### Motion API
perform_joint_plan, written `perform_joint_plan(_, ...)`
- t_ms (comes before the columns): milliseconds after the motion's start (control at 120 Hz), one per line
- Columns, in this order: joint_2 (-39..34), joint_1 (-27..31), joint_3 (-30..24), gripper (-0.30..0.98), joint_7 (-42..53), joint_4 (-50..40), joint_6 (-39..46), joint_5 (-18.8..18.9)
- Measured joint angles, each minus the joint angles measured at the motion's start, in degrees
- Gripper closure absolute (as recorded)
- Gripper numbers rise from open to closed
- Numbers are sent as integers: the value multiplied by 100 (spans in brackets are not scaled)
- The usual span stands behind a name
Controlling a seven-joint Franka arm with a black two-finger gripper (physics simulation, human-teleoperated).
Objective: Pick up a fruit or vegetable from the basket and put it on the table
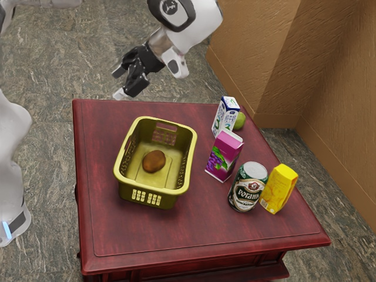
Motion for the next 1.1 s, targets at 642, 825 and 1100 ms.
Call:
perform_joint_plan(642, -311, -295, 76, 0, -1295, -2091, 4066, -384)
perform_joint_plan(825, -303, -291, 202, 0, -1485, -2294, 4447, -416)
perform_joint_plan(1100, -301, -332, 200, 0, -1120, -2383, 4719, -398)
